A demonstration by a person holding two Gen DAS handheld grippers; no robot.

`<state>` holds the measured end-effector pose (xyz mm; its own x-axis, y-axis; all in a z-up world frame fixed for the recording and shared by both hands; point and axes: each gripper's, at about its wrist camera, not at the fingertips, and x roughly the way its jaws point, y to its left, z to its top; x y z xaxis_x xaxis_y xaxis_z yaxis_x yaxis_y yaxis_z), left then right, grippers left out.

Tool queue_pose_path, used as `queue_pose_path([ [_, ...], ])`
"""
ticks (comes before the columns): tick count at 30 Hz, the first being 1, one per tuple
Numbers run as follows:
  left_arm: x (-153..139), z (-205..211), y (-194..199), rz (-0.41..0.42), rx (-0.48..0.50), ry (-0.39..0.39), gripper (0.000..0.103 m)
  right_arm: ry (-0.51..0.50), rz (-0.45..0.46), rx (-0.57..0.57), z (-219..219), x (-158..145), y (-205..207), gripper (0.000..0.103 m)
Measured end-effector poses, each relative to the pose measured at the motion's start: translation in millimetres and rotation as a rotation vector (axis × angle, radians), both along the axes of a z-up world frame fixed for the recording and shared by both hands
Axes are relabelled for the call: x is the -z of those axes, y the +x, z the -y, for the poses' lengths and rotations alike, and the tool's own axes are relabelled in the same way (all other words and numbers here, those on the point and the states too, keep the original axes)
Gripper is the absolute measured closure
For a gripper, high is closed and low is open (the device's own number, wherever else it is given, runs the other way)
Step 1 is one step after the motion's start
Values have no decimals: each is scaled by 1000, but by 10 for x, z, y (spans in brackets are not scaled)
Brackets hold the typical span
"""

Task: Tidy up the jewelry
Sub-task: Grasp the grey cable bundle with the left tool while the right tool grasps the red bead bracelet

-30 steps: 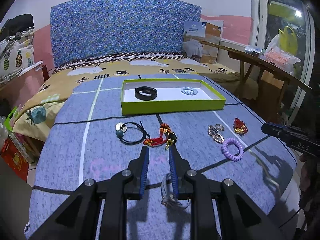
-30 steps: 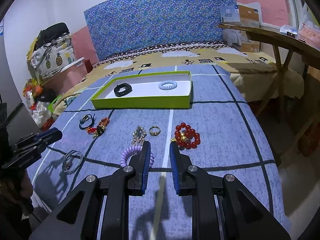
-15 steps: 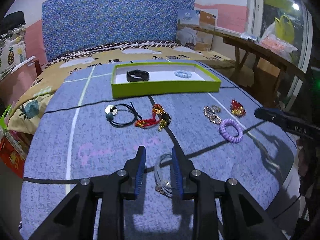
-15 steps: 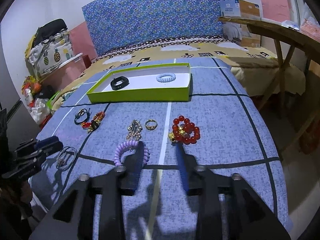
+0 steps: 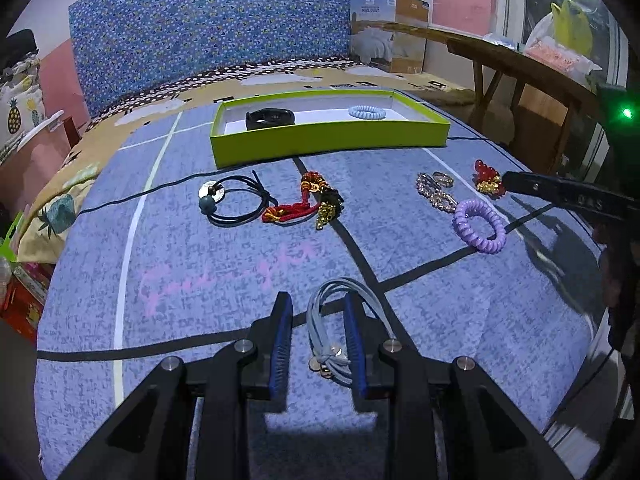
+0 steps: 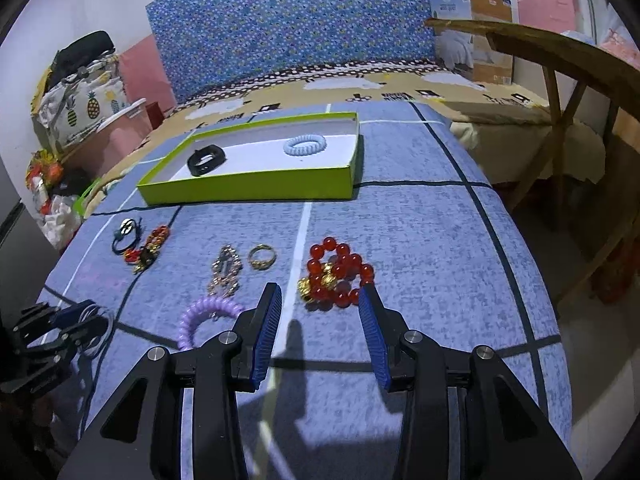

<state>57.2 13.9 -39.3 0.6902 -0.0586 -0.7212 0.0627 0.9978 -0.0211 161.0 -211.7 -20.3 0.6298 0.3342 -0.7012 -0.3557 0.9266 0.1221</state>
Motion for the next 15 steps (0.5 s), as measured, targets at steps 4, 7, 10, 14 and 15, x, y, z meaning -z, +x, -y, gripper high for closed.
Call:
queue_pose_path([
  [4, -9, 43, 3, -1, 7, 29, 77, -17, -9, -5, -43, 21, 93, 62],
  [7, -15, 84, 19, 0, 13, 48, 80, -38, -9, -4, -76, 33, 136, 62],
  [10, -15, 89, 29, -1, 17, 50, 81, -64, -16, 7, -89, 54, 175, 62],
  [14, -21, 71, 50, -6, 16, 40, 81, -84, -34, 9, -98, 78, 217, 54],
  [15, -20, 72, 52, -6, 16, 40, 81, -89, -41, 8, -102, 90, 226, 54],
])
